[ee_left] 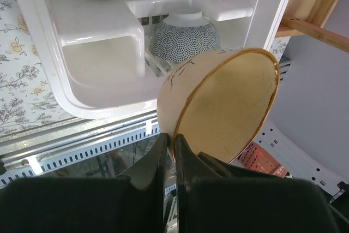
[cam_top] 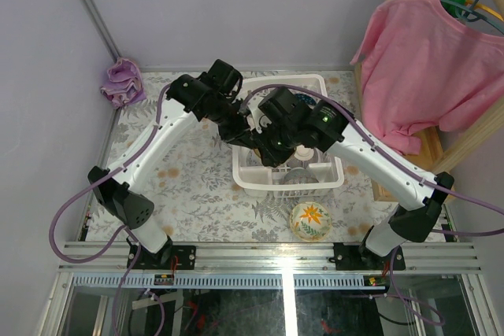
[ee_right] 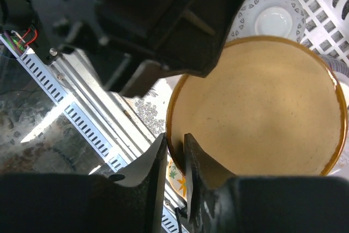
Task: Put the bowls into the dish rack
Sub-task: Turn the bowl upside down on the dish rack.
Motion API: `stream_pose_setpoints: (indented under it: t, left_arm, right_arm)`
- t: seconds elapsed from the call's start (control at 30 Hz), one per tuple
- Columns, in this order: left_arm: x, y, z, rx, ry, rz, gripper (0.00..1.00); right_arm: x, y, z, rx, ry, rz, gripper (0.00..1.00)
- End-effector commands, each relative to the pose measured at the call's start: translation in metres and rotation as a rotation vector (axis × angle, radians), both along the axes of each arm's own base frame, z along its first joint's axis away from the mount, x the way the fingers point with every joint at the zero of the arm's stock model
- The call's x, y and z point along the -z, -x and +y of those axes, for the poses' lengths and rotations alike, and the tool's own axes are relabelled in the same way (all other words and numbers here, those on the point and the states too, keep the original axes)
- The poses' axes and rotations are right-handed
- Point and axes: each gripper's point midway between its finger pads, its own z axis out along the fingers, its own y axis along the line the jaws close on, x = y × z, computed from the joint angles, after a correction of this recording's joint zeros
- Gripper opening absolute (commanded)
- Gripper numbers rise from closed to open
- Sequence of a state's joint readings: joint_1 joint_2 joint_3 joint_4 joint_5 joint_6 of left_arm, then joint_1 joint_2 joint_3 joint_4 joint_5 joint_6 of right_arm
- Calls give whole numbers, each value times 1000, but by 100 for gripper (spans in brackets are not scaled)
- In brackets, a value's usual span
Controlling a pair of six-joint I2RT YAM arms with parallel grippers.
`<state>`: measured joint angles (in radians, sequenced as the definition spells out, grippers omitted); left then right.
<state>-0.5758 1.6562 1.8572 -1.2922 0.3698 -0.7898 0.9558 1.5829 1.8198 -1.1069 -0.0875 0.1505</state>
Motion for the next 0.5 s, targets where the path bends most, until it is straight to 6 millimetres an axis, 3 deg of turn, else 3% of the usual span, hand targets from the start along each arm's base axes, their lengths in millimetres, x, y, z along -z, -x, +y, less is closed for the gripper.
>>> stream_pose_setpoints:
  t: [0.0,0.07,0.2,0.37,0.47]
  left_arm:
    - [-25,-2,-13,39,109,-41,0]
    - [-26,-5,-12,29,114,-43,1]
    - [-31,-14,-5,-7,121,-65,19]
    - [-39,-34,9,-74,138,-111,29]
    - [-42,-45,17,-113,143,-137,39]
  right_arm:
    - [-9,4,6,-42,-41,-25,17]
    - [-11,4,7,-36,-53,-25,10]
    - [-14,3,13,-24,-79,-17,0]
    - [-8,2,17,2,-91,12,0]
    - [-8,-10,14,43,-111,25,0]
